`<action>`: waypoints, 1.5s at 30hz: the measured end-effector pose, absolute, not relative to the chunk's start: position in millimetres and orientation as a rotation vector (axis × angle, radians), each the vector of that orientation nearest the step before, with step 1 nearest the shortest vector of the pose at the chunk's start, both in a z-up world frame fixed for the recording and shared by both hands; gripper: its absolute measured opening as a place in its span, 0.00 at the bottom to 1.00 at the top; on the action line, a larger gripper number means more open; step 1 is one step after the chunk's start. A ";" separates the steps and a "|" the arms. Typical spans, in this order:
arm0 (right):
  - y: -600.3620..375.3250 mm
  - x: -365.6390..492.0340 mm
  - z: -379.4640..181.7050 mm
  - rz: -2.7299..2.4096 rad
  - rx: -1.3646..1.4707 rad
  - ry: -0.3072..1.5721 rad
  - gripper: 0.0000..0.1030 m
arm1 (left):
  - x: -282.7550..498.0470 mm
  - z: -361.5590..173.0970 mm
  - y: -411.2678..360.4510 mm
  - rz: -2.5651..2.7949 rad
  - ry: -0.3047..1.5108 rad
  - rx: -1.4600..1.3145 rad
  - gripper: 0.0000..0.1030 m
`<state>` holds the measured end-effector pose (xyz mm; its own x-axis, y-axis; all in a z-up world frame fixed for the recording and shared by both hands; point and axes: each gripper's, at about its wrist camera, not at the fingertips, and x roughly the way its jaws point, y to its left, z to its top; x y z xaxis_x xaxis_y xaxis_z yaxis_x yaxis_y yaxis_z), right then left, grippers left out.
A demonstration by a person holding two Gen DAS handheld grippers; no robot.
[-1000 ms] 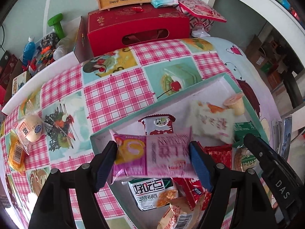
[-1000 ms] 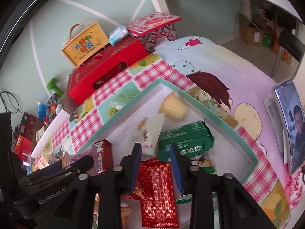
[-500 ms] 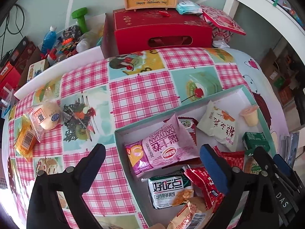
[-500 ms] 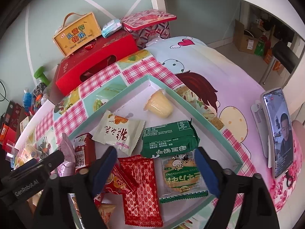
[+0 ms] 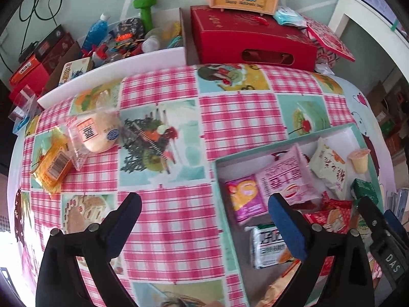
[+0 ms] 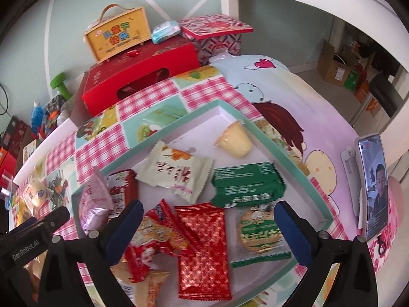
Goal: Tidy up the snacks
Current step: 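Withdraw both grippers from the tray back over the snack pile, then move the left gripper to the orange bread pack while the right reaches the round bun bag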
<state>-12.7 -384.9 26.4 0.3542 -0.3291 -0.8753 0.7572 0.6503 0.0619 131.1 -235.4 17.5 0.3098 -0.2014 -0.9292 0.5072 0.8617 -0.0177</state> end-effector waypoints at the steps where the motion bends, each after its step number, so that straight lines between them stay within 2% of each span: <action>1: -379.4 -8.7 28.1 -0.728 0.498 0.974 1.00 | 132.9 17.1 -230.6 -0.472 1.168 0.301 0.96; 30: -253.1 77.6 19.1 -0.473 0.235 1.054 1.00 | 195.3 7.8 -86.0 -0.311 1.214 0.080 0.96; 45: -217.8 140.1 17.7 -0.362 0.249 1.053 1.00 | 245.6 17.8 -56.0 -0.293 1.191 0.138 0.96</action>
